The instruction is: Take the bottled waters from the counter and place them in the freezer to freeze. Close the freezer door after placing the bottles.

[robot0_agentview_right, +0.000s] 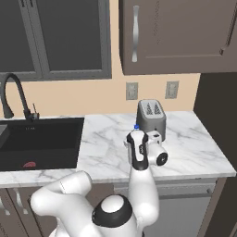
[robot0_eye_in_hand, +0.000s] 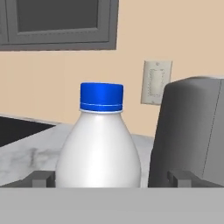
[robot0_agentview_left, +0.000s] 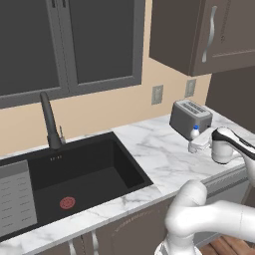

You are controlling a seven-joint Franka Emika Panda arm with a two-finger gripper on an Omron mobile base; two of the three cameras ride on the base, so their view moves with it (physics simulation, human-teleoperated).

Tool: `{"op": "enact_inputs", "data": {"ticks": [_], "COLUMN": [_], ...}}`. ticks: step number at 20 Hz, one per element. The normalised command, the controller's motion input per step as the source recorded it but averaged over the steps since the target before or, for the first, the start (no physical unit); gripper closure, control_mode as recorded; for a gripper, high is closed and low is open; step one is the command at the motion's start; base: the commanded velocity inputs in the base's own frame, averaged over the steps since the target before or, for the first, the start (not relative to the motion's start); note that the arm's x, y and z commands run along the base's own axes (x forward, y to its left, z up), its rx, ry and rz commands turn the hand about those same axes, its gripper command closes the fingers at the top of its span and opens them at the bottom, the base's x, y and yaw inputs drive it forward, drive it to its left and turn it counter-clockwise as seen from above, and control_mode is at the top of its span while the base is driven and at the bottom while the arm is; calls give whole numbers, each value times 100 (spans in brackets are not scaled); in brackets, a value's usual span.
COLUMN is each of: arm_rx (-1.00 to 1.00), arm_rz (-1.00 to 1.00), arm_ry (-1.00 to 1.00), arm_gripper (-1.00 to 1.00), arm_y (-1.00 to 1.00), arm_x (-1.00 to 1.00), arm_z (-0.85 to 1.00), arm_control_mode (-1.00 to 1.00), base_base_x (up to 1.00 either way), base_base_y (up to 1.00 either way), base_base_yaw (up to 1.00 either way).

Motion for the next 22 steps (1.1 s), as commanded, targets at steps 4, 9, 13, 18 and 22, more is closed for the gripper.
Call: {"op": "enact_inputs", "data": {"ticks": [4, 9, 13, 18, 22], "arm_rx": [0, 0, 0, 0, -13], "arm_rz": [0, 0, 0, 0, 0], "arm_ry": [0, 0, 0, 0, 0], "arm_gripper": [100, 100, 100, 100, 100], "arm_y": [6, 0, 0, 0, 5], "arm_x": [4, 1, 0, 0, -7], "arm_z": [0, 0, 0, 0, 15], "arm_control_mode": [-100, -100, -100, -100, -100], "base_base_x": [0, 0, 0, 0, 0], "base_base_y": [0, 0, 0, 0, 0], "base_base_yaw": [0, 0, 0, 0, 0]}}
